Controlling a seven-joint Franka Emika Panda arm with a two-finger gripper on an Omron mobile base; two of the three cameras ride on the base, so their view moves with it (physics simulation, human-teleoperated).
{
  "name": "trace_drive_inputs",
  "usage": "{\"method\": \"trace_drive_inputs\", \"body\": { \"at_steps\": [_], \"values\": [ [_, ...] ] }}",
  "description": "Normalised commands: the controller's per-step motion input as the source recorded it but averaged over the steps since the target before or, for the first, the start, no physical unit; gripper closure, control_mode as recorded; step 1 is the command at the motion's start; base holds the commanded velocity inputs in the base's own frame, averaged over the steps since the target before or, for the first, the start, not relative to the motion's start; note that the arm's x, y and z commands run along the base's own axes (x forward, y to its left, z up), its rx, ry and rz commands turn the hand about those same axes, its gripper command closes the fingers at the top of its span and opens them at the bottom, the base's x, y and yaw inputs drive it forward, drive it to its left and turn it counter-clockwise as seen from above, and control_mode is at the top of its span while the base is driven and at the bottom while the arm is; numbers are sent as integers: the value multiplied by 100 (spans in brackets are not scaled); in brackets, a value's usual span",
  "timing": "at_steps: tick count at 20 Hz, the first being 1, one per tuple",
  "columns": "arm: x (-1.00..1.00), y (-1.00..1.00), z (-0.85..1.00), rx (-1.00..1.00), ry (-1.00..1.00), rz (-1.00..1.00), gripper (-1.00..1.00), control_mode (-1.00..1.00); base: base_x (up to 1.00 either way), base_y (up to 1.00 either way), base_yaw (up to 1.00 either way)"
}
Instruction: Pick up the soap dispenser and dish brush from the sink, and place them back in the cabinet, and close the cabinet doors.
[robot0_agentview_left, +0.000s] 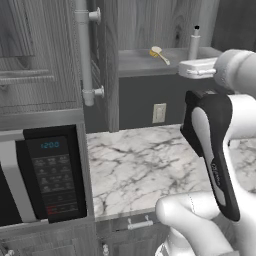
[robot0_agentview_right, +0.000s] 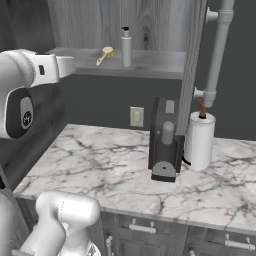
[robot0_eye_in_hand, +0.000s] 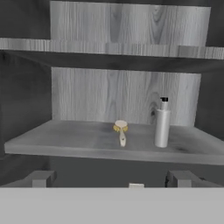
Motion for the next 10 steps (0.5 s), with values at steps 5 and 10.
{"method": "trace_drive_inputs", "body": {
  "at_steps": [5, 10],
  "values": [
    [-55, 10, 1, 0, -3, 0, -100, -100, 0, 0, 0],
    [-60, 7, 0, 0, -5, 0, -100, -100, 0, 0, 0]
  ]
}}
